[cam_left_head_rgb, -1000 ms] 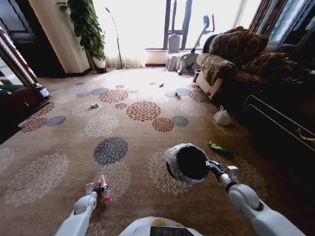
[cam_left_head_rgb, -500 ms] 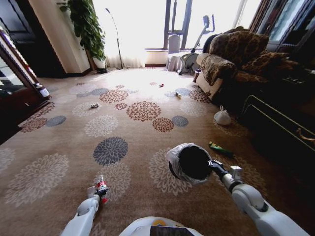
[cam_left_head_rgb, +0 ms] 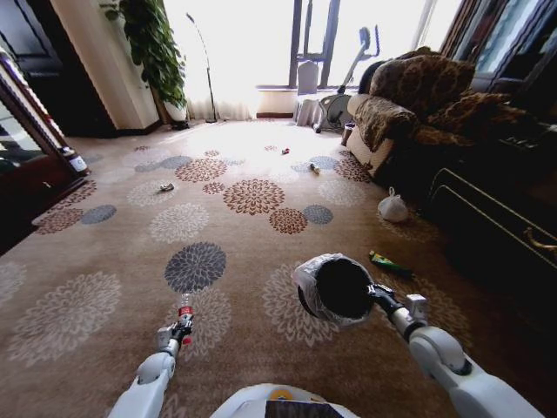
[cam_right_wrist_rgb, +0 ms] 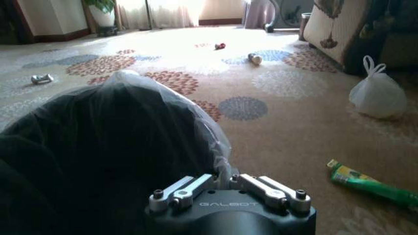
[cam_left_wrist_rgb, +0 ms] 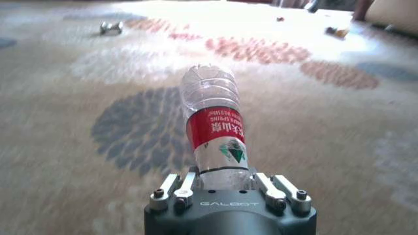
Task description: Pick up the trash from the ground and place it into the trash bin.
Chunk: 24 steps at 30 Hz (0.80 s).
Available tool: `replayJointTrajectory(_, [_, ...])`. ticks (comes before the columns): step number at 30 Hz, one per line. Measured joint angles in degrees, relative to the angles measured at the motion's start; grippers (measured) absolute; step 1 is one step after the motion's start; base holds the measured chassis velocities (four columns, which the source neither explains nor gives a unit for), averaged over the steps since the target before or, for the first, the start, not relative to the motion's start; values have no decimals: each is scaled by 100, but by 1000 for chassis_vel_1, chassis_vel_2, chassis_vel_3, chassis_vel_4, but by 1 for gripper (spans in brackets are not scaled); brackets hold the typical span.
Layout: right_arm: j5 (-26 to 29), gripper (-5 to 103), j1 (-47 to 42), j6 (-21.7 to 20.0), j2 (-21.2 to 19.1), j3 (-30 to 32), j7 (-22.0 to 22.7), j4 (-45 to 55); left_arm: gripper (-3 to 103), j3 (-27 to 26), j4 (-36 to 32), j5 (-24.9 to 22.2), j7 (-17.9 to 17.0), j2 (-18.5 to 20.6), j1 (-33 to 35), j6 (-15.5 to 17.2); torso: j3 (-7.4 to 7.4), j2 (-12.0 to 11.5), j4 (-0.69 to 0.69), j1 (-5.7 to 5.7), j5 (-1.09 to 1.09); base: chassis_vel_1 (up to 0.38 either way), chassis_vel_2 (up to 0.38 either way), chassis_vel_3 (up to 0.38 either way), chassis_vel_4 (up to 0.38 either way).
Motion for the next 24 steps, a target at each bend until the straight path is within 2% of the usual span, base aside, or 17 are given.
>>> replayJointTrajectory(3, [40,2,271,-45,-42,-279,-2,-158,33,182,-825,-229,652,177,18,-564,0,0,0,0,-2,0,0,0,0])
replayJointTrajectory(4, [40,2,271,-45,-42,-279,-2,-158,33,182,-825,-229,652,177,18,-564,0,0,0,0,-2,0,0,0,0])
replayJointTrajectory(7, [116,2,699,-167,-115,-738,2,-369,33,497,-1709,-665,1261,470,-17,-832,0,0,0,0,1,0,0,0,0])
replayJointTrajectory(8, [116,2,699,-167,-115,-738,2,-369,33,497,-1709,-665,1261,470,-17,-832,0,0,0,0,1,0,0,0,0])
replayJointTrajectory(11, [155,2,1500,-321,-116,-1444,20,-775,33,1063,-2714,-1234,1683,868,-200,-877,1,0,0,0,3,0,0,0,0])
replayJointTrajectory(12, [155,2,1500,-321,-116,-1444,20,-775,33,1063,-2714,-1234,1683,868,-200,-877,1,0,0,0,3,0,0,0,0])
replayJointTrajectory(14, [150,2,2022,-414,-97,-1854,41,-1014,33,1402,-3126,-1500,1824,1064,-381,-803,0,0,1,1,-3,0,0,0,0])
replayJointTrajectory(16, [151,2,2225,-447,-92,-2036,46,-1104,33,1555,-3276,-1640,1865,1145,-471,-742,1,0,2,1,0,0,0,0,0])
replayJointTrajectory(19, [159,2,2704,-552,-66,-2549,84,-1259,33,2075,-3556,-2014,1895,1287,-878,-550,1,0,1,1,-2,0,0,0,0])
replayJointTrajectory(20, [159,2,2704,-552,-66,-2549,84,-1259,33,2075,-3556,-2014,1895,1287,-878,-550,1,0,1,1,-2,0,0,0,0])
replayJointTrajectory(22, [158,2,2869,-587,9,-2813,109,-1295,33,2492,-3559,-2171,1896,1255,-1270,-479,1,0,-1,2,0,0,0,0,0])
replayJointTrajectory(24, [157,2,2894,-595,37,-2870,110,-1296,33,2609,-3512,-2179,1897,1232,-1389,-473,1,0,0,2,0,0,0,0,0])
